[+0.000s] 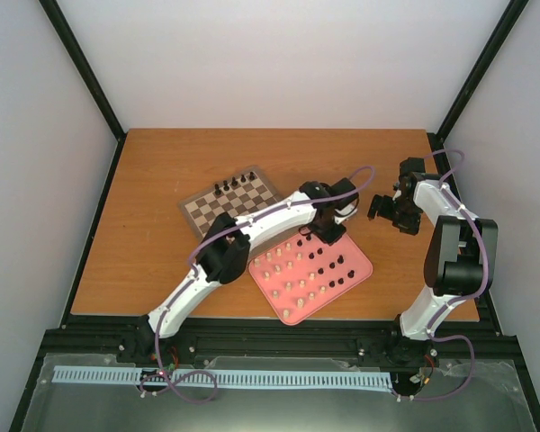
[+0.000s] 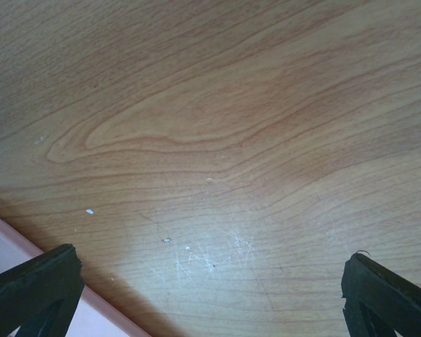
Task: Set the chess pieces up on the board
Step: Pick up the chess piece from the storage box, then place the chess piece on the chessboard.
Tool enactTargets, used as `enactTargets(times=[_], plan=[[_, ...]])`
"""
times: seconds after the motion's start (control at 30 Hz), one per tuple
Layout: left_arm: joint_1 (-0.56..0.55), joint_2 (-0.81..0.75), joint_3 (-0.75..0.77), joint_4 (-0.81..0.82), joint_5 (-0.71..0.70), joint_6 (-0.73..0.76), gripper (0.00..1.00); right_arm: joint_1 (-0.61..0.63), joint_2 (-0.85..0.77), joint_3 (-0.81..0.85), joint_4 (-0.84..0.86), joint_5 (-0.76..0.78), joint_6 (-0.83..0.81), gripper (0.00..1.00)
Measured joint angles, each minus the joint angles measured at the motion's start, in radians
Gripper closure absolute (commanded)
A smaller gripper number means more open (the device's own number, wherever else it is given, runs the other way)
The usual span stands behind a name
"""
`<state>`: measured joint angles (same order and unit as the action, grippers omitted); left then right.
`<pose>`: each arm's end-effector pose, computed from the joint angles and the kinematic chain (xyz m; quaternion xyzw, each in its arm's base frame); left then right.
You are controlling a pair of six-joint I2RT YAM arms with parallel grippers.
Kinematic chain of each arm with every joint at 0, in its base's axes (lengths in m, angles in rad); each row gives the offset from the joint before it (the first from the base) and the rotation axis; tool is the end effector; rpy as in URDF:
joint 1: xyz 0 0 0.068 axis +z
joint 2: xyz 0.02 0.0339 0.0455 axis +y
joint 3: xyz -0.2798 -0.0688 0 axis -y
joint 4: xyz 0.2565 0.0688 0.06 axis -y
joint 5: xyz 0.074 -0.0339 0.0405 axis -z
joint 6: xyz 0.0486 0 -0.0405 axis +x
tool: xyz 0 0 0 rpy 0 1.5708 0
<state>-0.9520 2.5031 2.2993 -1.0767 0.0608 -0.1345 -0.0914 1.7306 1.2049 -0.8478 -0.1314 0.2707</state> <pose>0.3126 -0.4441 0.1697 0.3971 0.9058 -0.1005 0.1082 0.3396 -0.0247 0.1931 0.1724 0.9779 0.0739 0.0920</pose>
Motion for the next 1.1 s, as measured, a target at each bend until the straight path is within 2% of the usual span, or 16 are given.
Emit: enactTargets(times=[0.17,0.33,0.47,0.57,0.7,0.77,1.1], plan=[[0.022,-0.094,-0.018,-0.018,-0.038,0.001,0.99,0.000,0.000,0.000,0.000,0.000,0.000,0.00],[0.105,-0.318,-0.098,-0.014,-0.077,0.001,0.99,0.000,0.000,0.000,0.000,0.000,0.000,0.00],[0.270,-0.497,-0.240,0.031,-0.098,-0.004,0.99,0.000,0.003,0.000,0.000,-0.003,0.000,0.00],[0.461,-0.587,-0.415,0.093,-0.104,-0.021,0.99,0.000,0.006,0.000,0.000,-0.006,0.000,0.00],[0.657,-0.608,-0.606,0.148,-0.114,-0.038,0.99,0.000,0.010,0.000,0.000,-0.011,0.000,0.00],[0.709,-0.608,-0.676,0.159,-0.116,-0.042,0.99,0.000,0.014,0.000,0.001,-0.012,0.000,0.00],[0.723,-0.575,-0.705,0.267,-0.091,-0.057,0.99,0.000,0.038,0.001,0.000,-0.012,-0.004,0.00]])
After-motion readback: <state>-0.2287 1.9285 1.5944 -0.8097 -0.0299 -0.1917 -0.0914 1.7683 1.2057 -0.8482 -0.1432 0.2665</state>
